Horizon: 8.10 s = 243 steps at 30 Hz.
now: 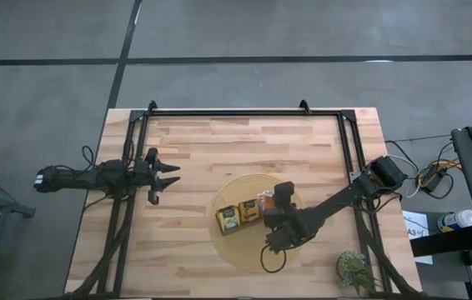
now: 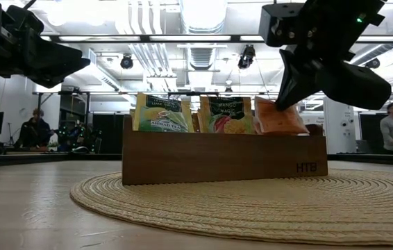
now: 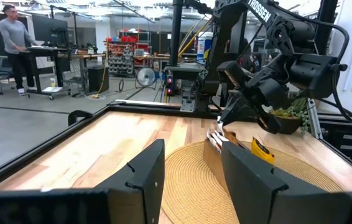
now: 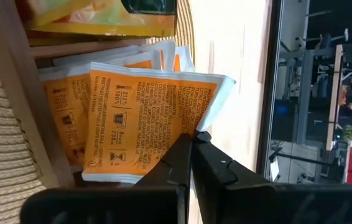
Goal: Pick & Place Tea
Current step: Put the orange tea bag into the right section of the wooden organizer, then move the brown table mat to the center of the table, then return to Home Position
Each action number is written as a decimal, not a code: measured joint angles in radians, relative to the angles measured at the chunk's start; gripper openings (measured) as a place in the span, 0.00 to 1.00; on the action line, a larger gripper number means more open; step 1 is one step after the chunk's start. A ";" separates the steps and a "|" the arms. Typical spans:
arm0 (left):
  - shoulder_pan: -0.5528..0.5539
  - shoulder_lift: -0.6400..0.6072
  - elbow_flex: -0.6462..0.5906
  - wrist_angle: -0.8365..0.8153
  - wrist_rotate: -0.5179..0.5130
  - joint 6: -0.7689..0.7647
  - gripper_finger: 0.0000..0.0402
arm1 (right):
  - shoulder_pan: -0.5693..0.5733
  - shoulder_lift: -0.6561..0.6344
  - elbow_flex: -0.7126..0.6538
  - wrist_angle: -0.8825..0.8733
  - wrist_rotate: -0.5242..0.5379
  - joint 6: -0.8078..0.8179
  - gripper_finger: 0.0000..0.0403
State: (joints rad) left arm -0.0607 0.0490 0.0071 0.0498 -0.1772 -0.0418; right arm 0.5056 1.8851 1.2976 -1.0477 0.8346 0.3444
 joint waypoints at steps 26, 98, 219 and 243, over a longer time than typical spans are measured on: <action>0.000 0.000 0.000 0.000 0.000 0.000 0.38 | 0.021 0.000 0.093 0.004 -0.050 -0.033 0.47; 0.000 0.000 0.000 -0.005 0.001 0.000 0.38 | -0.059 -0.164 -0.260 0.871 -0.908 -0.208 0.07; 0.000 0.000 0.000 -0.002 0.000 0.000 0.38 | -0.246 0.181 0.035 0.690 -0.864 0.040 0.02; 0.000 0.000 0.000 -0.003 0.000 0.000 0.38 | -0.249 0.035 0.121 0.649 -0.862 -0.165 0.02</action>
State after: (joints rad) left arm -0.0607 0.0494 0.0071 0.0463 -0.1772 -0.0422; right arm 0.2569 1.9197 1.4186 -0.3986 -0.0277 0.1794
